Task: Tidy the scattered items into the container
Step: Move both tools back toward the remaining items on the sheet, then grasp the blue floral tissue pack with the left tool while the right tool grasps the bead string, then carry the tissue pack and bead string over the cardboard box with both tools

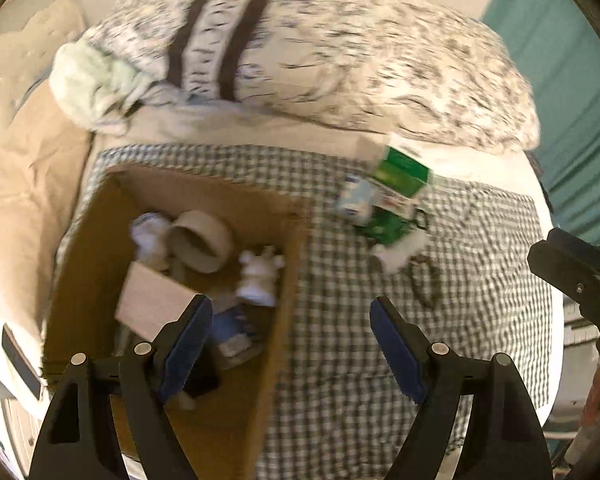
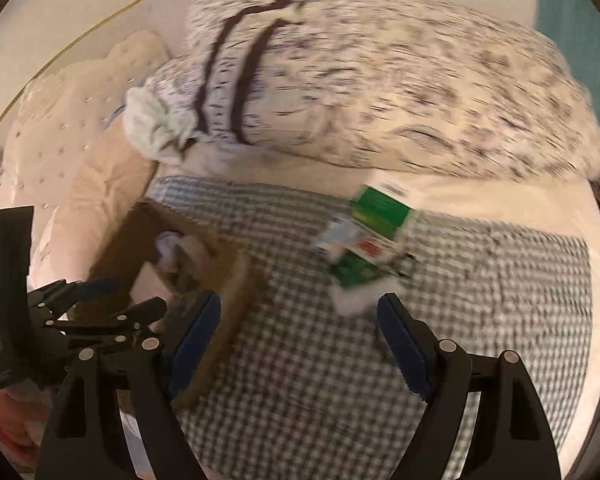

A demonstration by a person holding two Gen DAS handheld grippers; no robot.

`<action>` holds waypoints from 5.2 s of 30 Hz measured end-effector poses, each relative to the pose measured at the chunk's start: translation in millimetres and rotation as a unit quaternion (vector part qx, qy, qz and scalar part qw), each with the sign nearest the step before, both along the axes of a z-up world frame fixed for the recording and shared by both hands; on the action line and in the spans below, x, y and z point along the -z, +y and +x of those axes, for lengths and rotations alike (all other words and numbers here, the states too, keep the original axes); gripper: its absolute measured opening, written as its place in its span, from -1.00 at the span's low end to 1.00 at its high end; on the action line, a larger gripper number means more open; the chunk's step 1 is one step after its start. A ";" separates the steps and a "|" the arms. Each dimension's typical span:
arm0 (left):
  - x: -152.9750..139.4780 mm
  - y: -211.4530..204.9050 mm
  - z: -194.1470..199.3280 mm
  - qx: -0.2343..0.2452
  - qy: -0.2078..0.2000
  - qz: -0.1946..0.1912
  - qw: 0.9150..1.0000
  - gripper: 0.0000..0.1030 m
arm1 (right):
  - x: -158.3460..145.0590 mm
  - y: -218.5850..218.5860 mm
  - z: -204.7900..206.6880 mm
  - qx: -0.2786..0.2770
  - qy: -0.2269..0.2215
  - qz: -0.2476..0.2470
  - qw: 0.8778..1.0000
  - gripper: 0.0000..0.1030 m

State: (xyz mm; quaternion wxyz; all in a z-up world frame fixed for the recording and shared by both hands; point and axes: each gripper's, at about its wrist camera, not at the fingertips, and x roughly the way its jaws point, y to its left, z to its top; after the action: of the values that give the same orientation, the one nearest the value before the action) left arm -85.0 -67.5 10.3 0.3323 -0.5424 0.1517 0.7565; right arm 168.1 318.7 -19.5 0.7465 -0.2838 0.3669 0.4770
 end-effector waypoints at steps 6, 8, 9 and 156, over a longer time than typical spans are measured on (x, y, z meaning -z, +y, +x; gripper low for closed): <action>0.0 41.8 41.9 0.031 -0.002 0.000 1.000 0.62 | -12.5 -55.3 38.0 0.030 0.000 0.002 1.000 0.57; 1.1 55.3 54.0 0.039 -0.001 -0.001 0.999 0.62 | -14.9 -69.1 47.6 0.033 0.002 0.002 0.999 0.57; 2.1 61.3 59.4 0.041 0.001 -0.003 0.999 0.62 | -16.0 -75.1 52.5 0.035 0.003 0.003 0.999 0.57; -9.6 -135.9 -24.7 -0.184 0.015 0.001 0.983 0.09 | 25.7 -12.0 -176.0 -0.390 -0.017 -0.050 0.919 -0.78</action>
State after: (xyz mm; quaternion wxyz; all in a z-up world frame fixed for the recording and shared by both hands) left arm -109.7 -203.4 19.9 0.1859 -0.5489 0.0534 0.8132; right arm -7.9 306.7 -45.2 0.4927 -0.4491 0.2379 0.7064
